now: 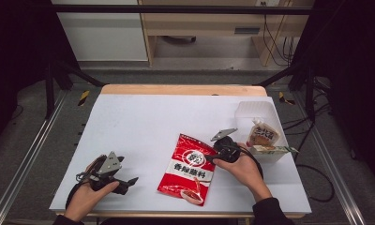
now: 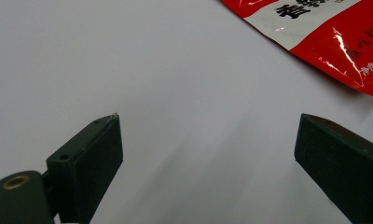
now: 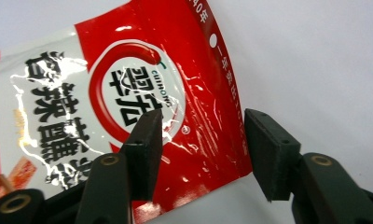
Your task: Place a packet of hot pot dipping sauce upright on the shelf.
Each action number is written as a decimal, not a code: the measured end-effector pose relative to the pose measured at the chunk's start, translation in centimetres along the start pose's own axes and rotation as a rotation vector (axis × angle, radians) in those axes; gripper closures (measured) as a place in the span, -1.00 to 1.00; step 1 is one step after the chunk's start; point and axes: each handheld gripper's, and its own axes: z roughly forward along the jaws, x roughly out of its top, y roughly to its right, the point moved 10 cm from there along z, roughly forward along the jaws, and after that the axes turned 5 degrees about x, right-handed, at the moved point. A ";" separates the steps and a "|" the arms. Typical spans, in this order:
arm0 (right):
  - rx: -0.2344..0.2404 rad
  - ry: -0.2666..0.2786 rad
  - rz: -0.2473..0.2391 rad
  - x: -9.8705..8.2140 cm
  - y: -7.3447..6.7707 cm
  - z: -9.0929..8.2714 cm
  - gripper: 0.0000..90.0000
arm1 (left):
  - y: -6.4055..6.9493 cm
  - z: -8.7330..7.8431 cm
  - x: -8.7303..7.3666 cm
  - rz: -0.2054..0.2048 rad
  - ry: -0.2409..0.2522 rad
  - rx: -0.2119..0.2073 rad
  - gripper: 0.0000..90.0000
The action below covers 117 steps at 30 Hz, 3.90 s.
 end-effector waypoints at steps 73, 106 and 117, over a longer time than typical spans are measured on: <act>-0.184 0.161 -0.227 9.8 -0.6 -3.6 1.00 | -0.7 -0.4 0.7 -0.023 0.022 0.008 -0.83; -0.095 0.232 -0.375 8.0 -7.7 -5.7 1.00 | -0.4 3.8 8.5 0.096 0.009 -0.032 -0.65; -0.075 0.255 -0.429 8.8 -10.0 -6.9 1.00 | -0.9 4.3 10.4 0.082 0.055 -0.042 -0.39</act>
